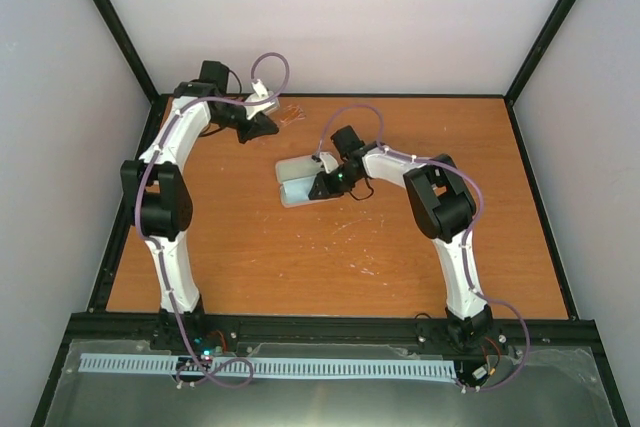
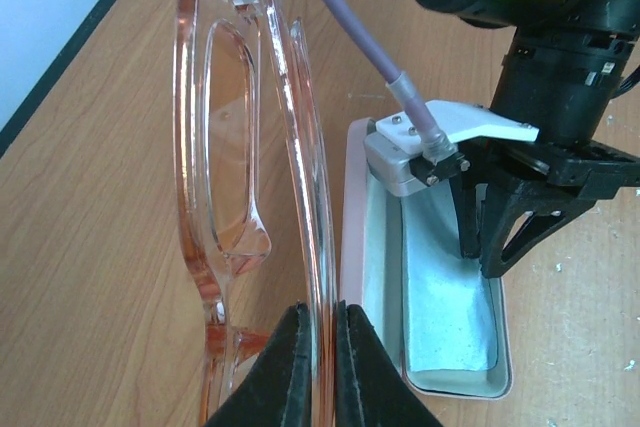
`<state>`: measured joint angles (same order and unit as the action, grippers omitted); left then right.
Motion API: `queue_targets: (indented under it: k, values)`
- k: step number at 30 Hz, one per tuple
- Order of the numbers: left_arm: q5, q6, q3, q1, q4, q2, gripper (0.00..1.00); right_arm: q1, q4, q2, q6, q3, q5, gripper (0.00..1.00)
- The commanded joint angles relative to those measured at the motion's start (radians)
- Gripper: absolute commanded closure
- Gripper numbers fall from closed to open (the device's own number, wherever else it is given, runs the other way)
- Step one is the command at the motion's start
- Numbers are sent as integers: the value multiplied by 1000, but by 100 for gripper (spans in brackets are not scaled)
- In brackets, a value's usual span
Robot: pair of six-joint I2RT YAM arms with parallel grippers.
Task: Organize the sunglasses
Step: Move the sunglasses case at the center of the board.
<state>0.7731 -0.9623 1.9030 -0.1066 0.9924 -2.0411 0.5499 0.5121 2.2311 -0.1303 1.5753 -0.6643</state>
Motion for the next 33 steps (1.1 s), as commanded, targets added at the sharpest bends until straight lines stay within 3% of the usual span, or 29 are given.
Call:
queue_targets:
  k: [1, 10, 14, 25, 33]
  values:
    - [51, 1, -12, -13, -1, 66, 99, 18, 95, -13, -35, -49, 28, 81]
    - [132, -198, 104, -58, 319, 1, 99, 18, 48, -109, -28, -64, 43, 72]
    - [123, -239, 31, -84, 322, 49, 99, 18, 37, -157, -21, -63, 59, 68]
    - [186, -131, -44, -110, 322, 56, 99, 18, 57, -273, -15, -100, 137, 65]
    - [130, -27, -31, -154, 323, -16, 99, -73, 67, -497, -39, -367, 388, 70]
